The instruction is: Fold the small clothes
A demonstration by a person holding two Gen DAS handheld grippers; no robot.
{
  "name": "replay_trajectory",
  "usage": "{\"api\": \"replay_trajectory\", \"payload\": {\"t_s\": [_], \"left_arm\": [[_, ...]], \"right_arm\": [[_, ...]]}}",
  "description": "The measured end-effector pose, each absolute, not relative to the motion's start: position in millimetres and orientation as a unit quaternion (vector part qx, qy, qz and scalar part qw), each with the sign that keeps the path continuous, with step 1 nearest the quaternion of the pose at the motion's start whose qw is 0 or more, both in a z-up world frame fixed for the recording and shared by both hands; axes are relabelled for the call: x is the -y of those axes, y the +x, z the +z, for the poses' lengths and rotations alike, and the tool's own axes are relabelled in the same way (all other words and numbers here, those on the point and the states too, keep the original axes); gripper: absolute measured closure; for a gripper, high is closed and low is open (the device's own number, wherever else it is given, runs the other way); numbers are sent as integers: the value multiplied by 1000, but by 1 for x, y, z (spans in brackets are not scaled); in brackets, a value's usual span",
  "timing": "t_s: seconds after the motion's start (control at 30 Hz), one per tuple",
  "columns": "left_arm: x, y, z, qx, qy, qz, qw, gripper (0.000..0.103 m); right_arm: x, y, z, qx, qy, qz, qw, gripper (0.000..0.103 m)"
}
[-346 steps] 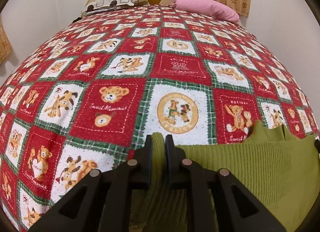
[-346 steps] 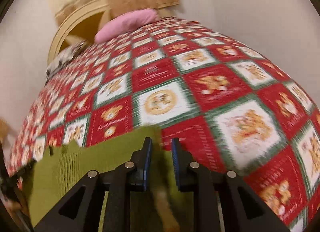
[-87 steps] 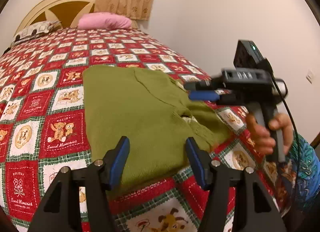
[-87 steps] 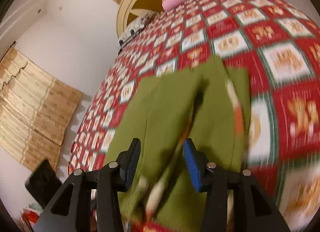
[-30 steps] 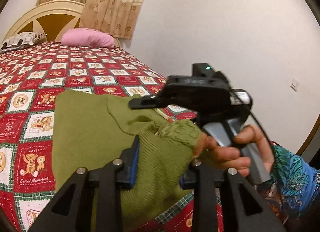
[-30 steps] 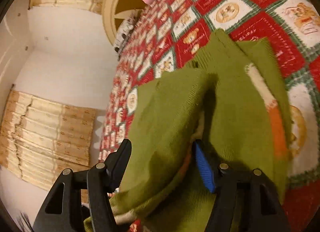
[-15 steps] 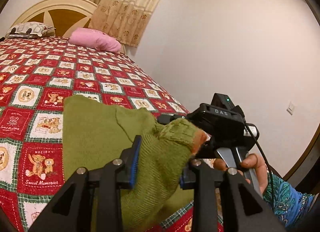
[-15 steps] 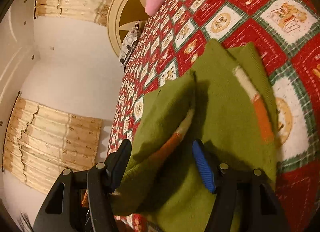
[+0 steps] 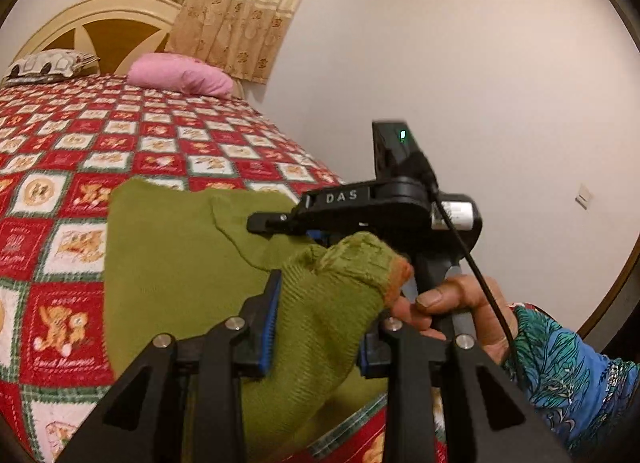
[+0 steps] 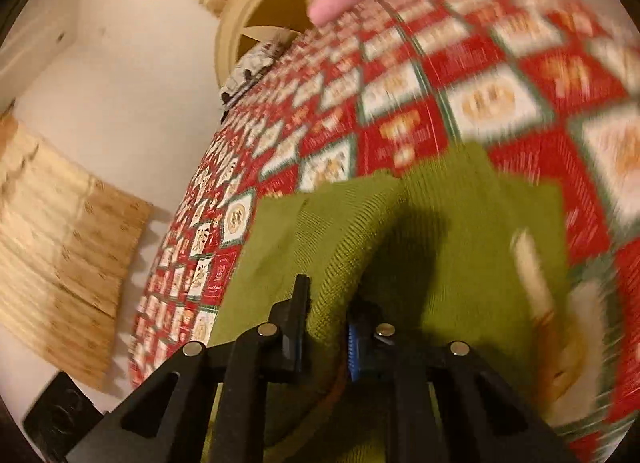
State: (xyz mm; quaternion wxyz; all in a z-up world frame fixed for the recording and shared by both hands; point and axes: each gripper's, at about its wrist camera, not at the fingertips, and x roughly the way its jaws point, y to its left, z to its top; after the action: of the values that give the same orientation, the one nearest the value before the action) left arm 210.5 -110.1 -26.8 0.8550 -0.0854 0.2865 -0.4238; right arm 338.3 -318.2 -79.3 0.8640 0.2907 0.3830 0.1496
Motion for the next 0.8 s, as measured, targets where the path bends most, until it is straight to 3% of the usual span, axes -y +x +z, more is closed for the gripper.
{"api": "replay_trajectory", "payload": {"t_s": [0.27,0.57,0.63,0.7,0.8], "left_arm": [[156,209,-13,-264,-70,-455,848,71],[209,210,-47,-322,-14,-462,826,71],[210,209,-48,-337,-6,-459,822,68],[206,202,-46,-340,-2,-462,819,50],[188,179,-41,-335,13,-463,820,33]], "right_arm": [[348,337,-41,-372,207,148,893,90],[396,340,-114,-422,239,119,867,90],[405,335,-120,-403,270,128,865,91],[409,332,-122,-400,284,128,862,90],[414,314,-114,-405,293,112,859,86]]}}
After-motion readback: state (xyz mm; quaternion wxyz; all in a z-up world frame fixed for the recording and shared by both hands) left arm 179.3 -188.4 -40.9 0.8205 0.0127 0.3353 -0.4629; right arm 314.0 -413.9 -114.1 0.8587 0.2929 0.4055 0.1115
